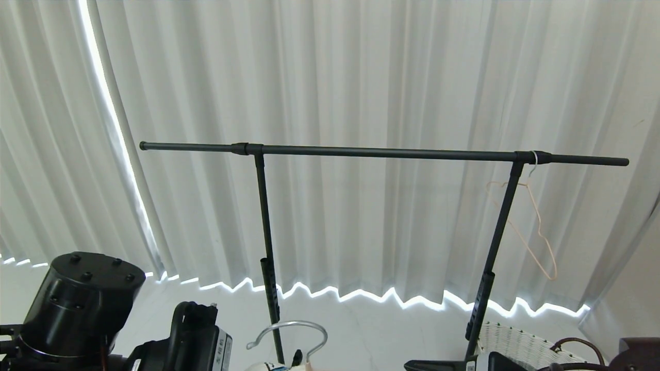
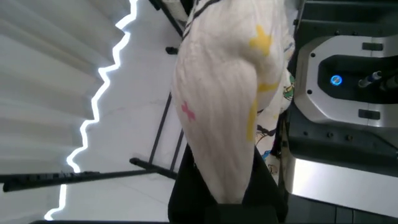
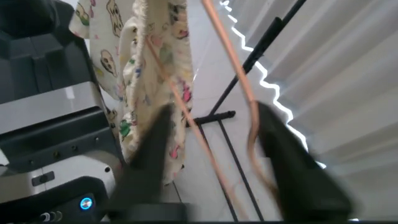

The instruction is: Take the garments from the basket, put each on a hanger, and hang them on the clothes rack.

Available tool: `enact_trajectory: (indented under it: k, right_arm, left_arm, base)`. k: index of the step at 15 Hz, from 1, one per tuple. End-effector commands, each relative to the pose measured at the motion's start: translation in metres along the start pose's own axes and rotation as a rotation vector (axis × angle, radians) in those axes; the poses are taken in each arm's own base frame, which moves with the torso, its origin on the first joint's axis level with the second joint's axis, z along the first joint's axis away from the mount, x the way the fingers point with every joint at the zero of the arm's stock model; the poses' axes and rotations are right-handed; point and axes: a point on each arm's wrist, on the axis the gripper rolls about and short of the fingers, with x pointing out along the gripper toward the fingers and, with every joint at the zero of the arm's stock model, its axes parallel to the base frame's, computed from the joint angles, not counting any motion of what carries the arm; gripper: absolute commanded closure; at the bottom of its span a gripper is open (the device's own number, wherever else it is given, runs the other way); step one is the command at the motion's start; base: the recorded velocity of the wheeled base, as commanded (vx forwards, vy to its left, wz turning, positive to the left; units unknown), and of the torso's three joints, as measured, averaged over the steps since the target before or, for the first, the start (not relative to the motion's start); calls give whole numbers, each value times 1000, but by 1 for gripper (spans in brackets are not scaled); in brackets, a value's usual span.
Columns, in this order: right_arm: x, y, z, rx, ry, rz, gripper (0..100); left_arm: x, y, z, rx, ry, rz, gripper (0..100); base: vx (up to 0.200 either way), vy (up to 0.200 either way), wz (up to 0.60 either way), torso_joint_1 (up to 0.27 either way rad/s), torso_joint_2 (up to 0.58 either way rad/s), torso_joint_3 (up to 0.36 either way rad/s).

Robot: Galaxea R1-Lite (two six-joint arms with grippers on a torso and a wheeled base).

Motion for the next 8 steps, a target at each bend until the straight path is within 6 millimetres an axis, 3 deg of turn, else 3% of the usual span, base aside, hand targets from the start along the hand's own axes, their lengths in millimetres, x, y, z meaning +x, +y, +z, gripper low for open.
enact_trajectory:
  k: [1, 8]
  right_arm:
    - [-2, 0, -4, -2, 13, -11, 0]
    - [-3, -15, -15, 30, 56, -127, 0]
  left_arm:
    - [-2, 1, -3, -14, 12, 21, 100]
    - [-17, -1, -15, -49, 55, 163, 100]
  base:
    - [0, 0, 0, 0, 0, 0]
    - [0, 0, 0, 0, 0, 0]
